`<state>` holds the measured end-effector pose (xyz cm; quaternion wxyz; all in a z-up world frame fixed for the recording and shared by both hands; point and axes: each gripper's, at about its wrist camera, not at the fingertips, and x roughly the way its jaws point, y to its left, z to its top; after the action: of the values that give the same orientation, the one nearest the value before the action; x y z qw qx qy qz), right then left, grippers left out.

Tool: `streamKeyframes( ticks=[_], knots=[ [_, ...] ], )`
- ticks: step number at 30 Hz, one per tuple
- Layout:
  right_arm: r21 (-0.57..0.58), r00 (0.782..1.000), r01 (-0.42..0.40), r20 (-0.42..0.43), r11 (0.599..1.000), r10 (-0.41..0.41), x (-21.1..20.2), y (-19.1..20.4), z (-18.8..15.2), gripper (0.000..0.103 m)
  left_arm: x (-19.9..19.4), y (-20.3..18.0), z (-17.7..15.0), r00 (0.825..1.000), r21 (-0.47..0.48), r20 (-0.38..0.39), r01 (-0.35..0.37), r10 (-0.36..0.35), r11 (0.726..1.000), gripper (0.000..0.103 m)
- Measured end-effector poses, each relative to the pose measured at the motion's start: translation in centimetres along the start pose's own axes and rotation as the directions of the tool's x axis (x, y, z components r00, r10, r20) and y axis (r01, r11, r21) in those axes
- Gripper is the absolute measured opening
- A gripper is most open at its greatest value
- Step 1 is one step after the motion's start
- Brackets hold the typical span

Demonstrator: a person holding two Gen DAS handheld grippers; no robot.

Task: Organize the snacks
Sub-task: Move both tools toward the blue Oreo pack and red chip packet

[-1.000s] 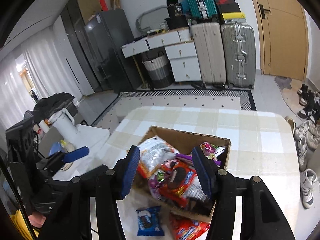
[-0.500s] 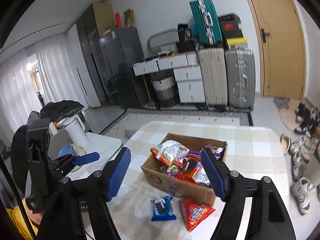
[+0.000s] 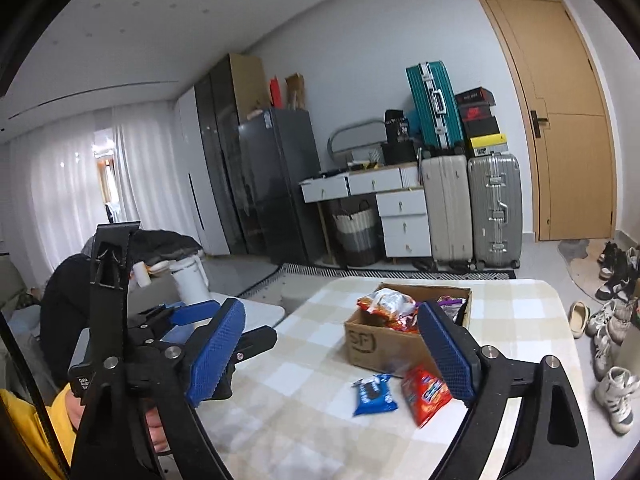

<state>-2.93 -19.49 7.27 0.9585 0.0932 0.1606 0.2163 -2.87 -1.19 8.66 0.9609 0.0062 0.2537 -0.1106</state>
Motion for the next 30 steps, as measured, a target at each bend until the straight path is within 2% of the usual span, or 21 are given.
streamKeyframes(
  ticks=[4,10,18,25,30],
  knots=[
    [0.026,1.000,-0.003,0.006,1.000,0.003,-0.9,0.5,-1.9,0.100,-2.4,0.1,-1.9,1.000,-0.008,0.012,-0.006,0.006,1.000,0.102],
    [0.084,0.998,0.024,-0.056,0.996,-0.019,-0.6,-1.1,-5.5,0.101,-2.9,1.2,-4.7,1.000,-0.025,-0.001,0.019,-0.019,1.000,0.102],
    [0.135,0.993,0.049,-0.114,0.990,-0.034,1.6,-4.4,-8.4,0.101,1.7,1.2,-7.3,0.995,-0.042,-0.085,0.056,-0.059,0.998,0.102],
    [0.160,0.993,0.066,-0.103,0.985,-0.050,2.7,-6.5,-8.7,0.101,6.8,0.3,-6.7,0.990,-0.012,-0.134,0.047,-0.048,0.999,0.102],
    [0.184,0.986,0.083,-0.157,0.979,-0.054,4.7,-8.4,-9.6,0.101,9.8,-0.4,-6.7,0.987,0.007,-0.161,0.031,-0.030,0.999,0.102]
  ],
)
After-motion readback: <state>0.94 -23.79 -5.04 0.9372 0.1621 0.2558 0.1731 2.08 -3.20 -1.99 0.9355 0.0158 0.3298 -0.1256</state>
